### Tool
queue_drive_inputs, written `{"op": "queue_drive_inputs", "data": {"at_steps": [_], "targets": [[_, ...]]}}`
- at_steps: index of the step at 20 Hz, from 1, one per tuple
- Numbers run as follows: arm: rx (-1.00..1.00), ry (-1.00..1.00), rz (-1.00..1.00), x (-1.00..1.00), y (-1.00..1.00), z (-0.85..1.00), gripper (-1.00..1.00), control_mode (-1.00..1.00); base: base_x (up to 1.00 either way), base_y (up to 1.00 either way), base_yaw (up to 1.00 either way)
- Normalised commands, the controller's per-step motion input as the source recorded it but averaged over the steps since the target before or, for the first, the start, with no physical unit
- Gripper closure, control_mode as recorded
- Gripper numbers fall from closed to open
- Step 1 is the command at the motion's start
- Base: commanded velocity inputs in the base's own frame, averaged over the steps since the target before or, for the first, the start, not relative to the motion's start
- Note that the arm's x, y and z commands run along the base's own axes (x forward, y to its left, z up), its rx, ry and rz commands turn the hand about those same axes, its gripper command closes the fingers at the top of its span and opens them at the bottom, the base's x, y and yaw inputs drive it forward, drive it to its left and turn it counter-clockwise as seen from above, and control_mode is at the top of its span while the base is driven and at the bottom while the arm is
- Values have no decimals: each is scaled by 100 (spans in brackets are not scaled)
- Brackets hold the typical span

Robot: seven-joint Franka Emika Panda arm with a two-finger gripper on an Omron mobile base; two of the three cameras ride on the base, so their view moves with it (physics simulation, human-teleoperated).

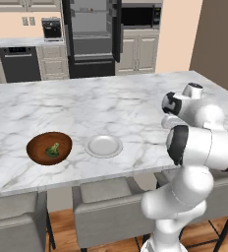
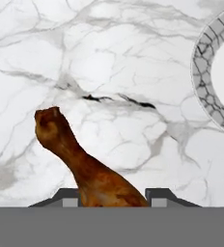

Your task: Pick the chicken drumstick and broccoli from their plates and place them in the bowl. Then put the bowl in the fridge.

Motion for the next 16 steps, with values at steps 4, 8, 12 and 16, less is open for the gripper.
{"op": "queue_drive_inputs", "data": {"at_steps": [4,8,12,16], "targets": [[0,0,18,-9,84,30,100,-100,0,0,0],[0,1,16,-1,89,28,100,-100,0,0,0],[0,0,19,-1,88,17,100,-100,0,0,0],[-3,0,21,-6,90,2,100,-100,0,0,0]]}}
